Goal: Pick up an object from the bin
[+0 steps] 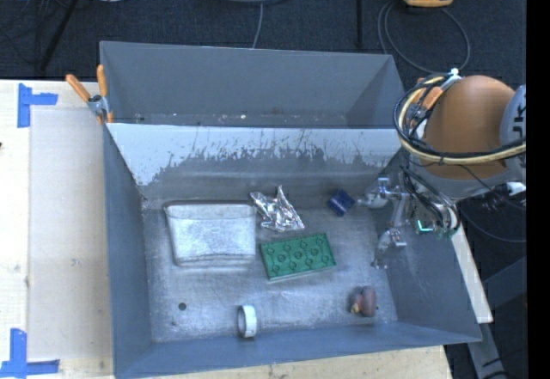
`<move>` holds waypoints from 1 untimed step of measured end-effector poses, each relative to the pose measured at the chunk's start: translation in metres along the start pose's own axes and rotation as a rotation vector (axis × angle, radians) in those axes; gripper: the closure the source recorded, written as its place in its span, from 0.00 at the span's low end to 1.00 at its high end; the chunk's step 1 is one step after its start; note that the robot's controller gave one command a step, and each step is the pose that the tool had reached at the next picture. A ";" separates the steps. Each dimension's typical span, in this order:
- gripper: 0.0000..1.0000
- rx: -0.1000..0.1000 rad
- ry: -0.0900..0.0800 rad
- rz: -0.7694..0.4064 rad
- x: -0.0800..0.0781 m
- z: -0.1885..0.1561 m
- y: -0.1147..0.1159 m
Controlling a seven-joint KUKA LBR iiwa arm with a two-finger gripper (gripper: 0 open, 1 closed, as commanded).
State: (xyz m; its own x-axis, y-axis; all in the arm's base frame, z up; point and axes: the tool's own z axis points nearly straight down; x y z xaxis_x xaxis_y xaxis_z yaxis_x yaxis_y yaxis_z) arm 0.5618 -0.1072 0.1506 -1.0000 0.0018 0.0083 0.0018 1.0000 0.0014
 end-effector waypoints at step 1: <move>0.00 0.001 -0.011 0.045 -0.015 0.080 0.070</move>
Offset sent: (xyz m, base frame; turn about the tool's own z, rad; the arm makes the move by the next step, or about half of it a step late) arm 0.0132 0.0679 -0.0802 0.0492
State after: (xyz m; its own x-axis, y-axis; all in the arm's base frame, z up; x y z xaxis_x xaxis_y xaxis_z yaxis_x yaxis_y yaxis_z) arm 0.5767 -0.0367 0.0703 -0.9989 0.0469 -0.0027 0.0469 0.9989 0.0002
